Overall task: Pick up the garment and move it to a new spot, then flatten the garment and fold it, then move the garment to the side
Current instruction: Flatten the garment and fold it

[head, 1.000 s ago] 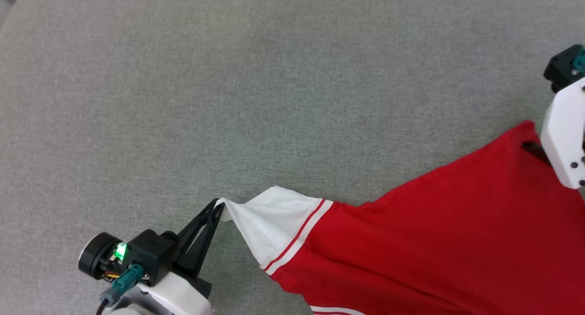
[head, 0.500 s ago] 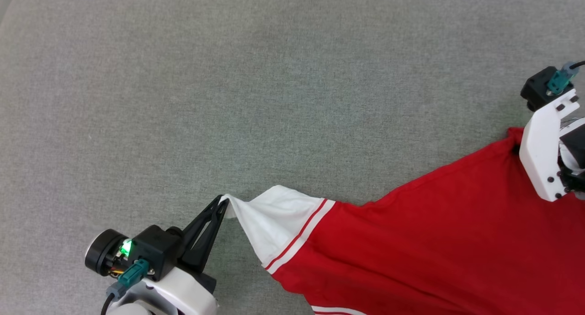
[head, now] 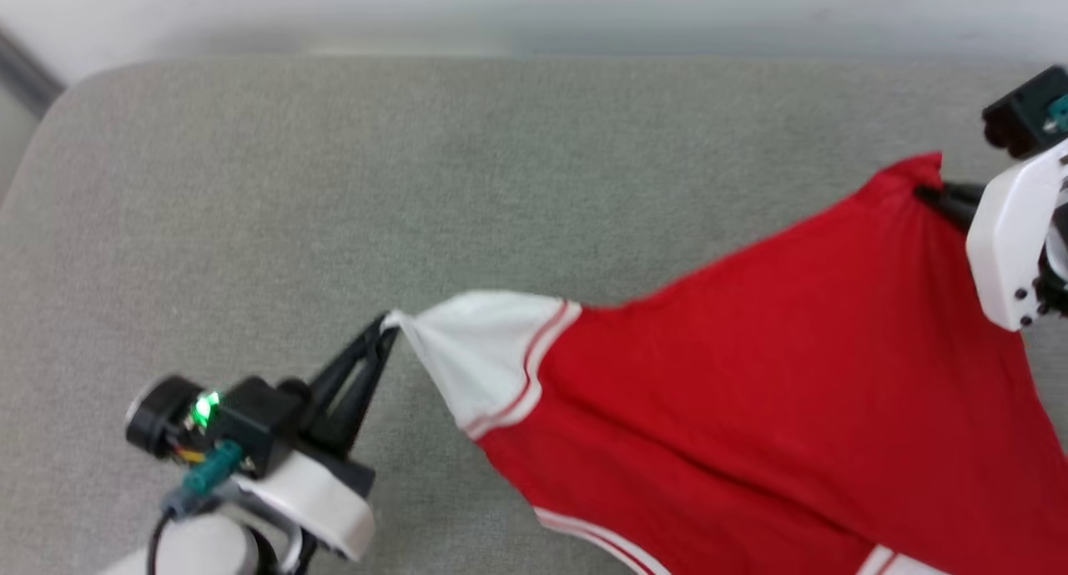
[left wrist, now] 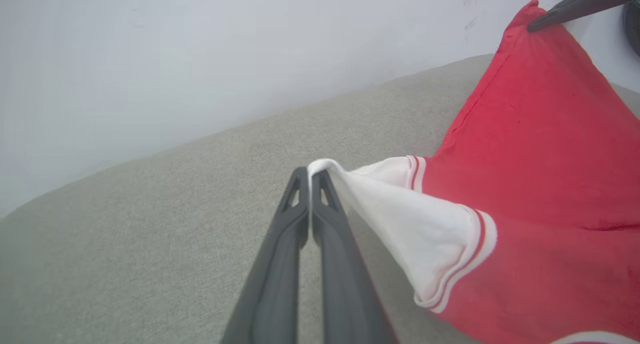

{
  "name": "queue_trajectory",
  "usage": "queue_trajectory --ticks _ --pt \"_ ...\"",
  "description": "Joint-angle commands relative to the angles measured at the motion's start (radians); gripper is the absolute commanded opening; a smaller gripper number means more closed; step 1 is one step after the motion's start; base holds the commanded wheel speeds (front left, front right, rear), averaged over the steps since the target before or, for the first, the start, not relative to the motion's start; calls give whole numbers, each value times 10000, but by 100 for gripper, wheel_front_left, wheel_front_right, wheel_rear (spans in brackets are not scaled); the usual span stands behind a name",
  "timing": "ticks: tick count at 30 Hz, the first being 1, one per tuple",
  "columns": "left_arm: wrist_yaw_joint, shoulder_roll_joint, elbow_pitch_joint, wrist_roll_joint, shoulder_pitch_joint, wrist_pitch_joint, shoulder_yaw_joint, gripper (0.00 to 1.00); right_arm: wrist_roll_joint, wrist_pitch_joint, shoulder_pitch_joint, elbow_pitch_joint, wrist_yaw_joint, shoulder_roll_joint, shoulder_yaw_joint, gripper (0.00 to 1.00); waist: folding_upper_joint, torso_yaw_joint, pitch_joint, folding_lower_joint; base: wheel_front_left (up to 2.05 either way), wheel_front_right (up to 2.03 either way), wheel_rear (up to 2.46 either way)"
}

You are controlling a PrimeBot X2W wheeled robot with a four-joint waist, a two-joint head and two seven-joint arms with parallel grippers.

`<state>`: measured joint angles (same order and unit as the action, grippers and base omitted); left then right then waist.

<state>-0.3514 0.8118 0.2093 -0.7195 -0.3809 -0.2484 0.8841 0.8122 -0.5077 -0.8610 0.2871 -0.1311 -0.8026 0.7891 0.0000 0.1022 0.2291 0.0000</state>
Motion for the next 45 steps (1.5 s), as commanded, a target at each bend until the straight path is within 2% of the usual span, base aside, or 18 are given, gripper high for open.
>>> queue_trajectory --ticks 1,7,14,22,25,33,38,39,41,45 --pt "103 51 -9 96 -375 29 -132 0 -66 277 -235 -71 7 -80 -63 0 0 -207 -303 0 0 0 0" --pt "491 61 -124 397 -1908 356 -534 0 -347 1277 -673 48 7 153 -655 0 0 -448 -407 0 0 0 0" --pt "1186 -88 -669 691 -4422 845 -1210 0 -1612 1796 -1759 268 7 575 -1638 0 0 -672 156 0 0 0 0" --pt "2179 -909 -1890 1030 -7942 1397 -1686 0 -2830 1785 -3894 741 9 1388 -2776 0 0 -760 1235 0 0 0 0" --pt "2533 -1376 -2543 1003 -9233 1530 -1850 0 -3194 1711 -4767 1007 7 1673 -2997 0 0 -746 1671 0 0 0 0" --pt "3636 -2183 -4811 1520 -12836 1465 -2065 0 -4169 1951 -7521 1990 7 2201 -3275 0 0 -760 2890 0 0 0 0" --pt "4015 -2789 -6280 1783 -14892 1272 -2178 0 -4721 2490 -9195 3003 7 2568 -3458 0 0 -742 3498 0 0 0 0" --pt "4015 -2789 -6280 1783 -14892 1272 -2178 0 -4721 2490 -9195 3003 7 2568 -3458 0 0 -742 3498 0 0 0 0" --pt "4245 -3130 -7259 1926 -15805 1044 -2107 0 -5015 2939 -9934 3646 7 2832 -3577 0 0 -768 3788 0 0 0 0" --pt "4426 -3333 -8070 2064 -16472 819 -1965 0 -5189 3296 -10436 4274 7 3076 -3564 0 0 -809 4004 0 0 0 0"
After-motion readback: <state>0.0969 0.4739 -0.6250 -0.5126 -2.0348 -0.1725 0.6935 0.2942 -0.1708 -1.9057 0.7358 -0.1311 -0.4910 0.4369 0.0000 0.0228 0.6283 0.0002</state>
